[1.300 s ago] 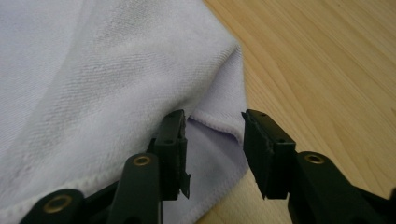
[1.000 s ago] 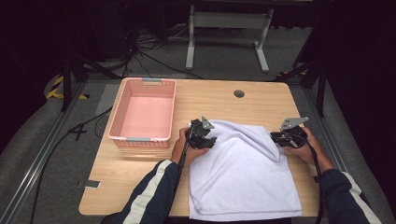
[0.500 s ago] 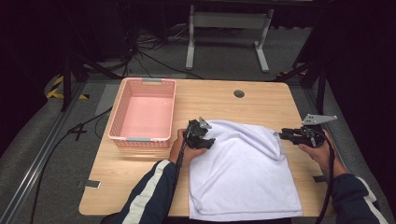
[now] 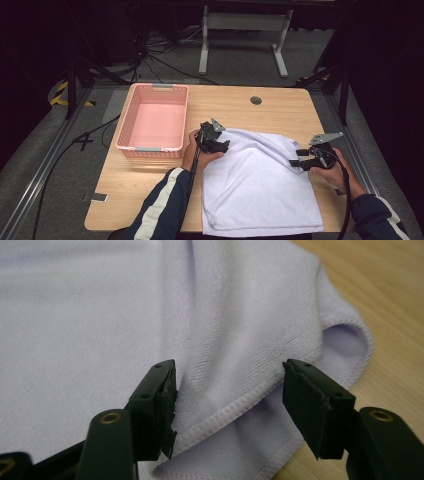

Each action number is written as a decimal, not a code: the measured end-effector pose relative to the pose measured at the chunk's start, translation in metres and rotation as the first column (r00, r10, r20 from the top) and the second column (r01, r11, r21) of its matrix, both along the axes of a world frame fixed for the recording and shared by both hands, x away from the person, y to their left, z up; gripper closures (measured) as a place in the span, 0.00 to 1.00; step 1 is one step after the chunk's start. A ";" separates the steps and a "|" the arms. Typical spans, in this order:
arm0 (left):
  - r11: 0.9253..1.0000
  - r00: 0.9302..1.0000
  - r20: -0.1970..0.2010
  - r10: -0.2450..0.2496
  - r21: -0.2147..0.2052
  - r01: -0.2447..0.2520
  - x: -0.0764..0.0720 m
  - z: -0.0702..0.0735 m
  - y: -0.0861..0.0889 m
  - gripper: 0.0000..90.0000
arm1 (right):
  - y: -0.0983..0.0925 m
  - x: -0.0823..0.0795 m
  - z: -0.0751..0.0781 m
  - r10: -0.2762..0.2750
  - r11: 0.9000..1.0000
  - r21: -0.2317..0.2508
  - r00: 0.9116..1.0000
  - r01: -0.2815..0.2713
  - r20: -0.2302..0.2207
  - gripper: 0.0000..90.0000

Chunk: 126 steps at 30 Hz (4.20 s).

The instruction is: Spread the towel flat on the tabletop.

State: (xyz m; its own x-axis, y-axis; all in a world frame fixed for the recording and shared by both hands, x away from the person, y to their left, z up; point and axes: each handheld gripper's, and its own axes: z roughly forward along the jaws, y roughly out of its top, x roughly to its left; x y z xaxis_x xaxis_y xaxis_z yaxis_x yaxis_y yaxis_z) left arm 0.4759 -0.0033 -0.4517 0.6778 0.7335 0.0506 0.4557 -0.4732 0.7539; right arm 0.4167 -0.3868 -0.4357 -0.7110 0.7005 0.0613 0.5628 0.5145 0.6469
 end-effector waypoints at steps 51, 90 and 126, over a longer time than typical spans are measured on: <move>0.995 0.989 -0.124 0.086 -0.037 -0.091 0.055 -0.011 0.000 0.80 | -0.002 0.095 0.004 -0.080 0.993 -0.083 0.997 0.079 -0.007 0.80; 0.999 0.999 -0.039 0.036 0.040 -0.034 0.037 -0.006 0.001 0.89 | 0.005 0.070 0.000 0.007 0.981 -0.196 0.998 0.005 0.062 0.74; 0.980 0.994 0.097 -0.058 -0.185 0.075 0.010 0.064 0.010 0.91 | -0.041 0.059 0.070 -0.159 0.986 0.092 0.937 0.137 0.310 0.95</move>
